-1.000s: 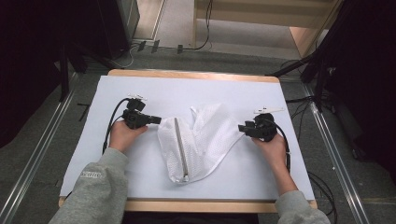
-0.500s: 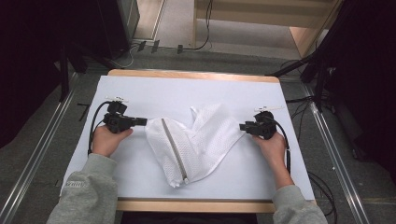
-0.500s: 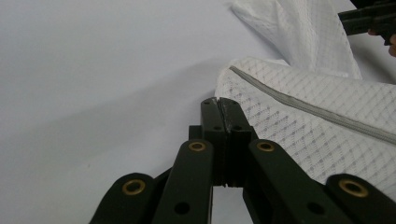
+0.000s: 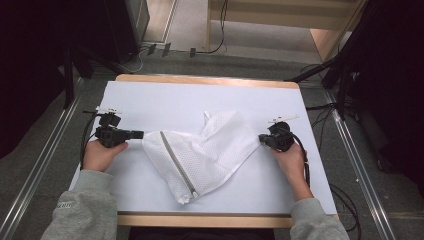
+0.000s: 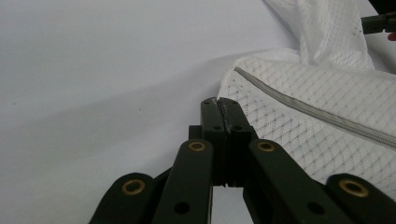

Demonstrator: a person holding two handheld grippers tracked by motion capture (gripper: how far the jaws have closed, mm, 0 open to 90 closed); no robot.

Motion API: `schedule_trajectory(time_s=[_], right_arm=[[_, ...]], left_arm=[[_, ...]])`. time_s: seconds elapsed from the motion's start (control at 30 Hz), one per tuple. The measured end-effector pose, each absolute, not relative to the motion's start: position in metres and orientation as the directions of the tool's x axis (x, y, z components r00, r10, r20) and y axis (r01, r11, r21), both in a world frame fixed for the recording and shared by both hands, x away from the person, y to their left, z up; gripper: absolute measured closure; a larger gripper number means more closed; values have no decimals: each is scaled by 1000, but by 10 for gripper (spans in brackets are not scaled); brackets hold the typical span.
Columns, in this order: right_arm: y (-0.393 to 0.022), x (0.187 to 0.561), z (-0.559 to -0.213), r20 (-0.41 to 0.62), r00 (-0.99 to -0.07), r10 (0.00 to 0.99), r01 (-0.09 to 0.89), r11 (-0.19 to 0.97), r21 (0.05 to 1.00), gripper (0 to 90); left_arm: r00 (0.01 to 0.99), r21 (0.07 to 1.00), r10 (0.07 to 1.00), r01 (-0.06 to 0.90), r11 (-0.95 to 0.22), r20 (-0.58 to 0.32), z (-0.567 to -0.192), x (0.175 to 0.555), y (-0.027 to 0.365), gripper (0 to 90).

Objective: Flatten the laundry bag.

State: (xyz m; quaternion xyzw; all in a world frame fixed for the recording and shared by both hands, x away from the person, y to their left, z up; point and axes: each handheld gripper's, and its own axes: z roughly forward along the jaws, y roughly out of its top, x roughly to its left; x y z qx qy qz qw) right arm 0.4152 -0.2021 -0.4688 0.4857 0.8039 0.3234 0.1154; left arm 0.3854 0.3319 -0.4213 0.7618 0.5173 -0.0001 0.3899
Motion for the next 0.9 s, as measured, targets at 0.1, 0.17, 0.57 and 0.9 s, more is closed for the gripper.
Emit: schedule_trajectory(time_s=[0.1, 0.17, 0.57, 0.9], right_arm=[[-202, 416, -467, 134, -494, 859, 719, 317, 619, 900], [-208, 415, -464, 140, -482, 865, 726, 305, 616, 900], [-228, 382, -456, 191, -474, 860, 743, 274, 611, 900], [-237, 351, -463, 206, -489, 847, 773, 312, 553, 900]], left_arm=[[455, 593, 789, 792, -146, -413, -422, 386, 336, 900], [450, 590, 791, 794, -144, -414, -423, 386, 338, 900], [414, 567, 804, 815, -118, -427, -429, 390, 349, 900], [386, 552, 830, 826, -116, -402, -432, 397, 353, 900]])
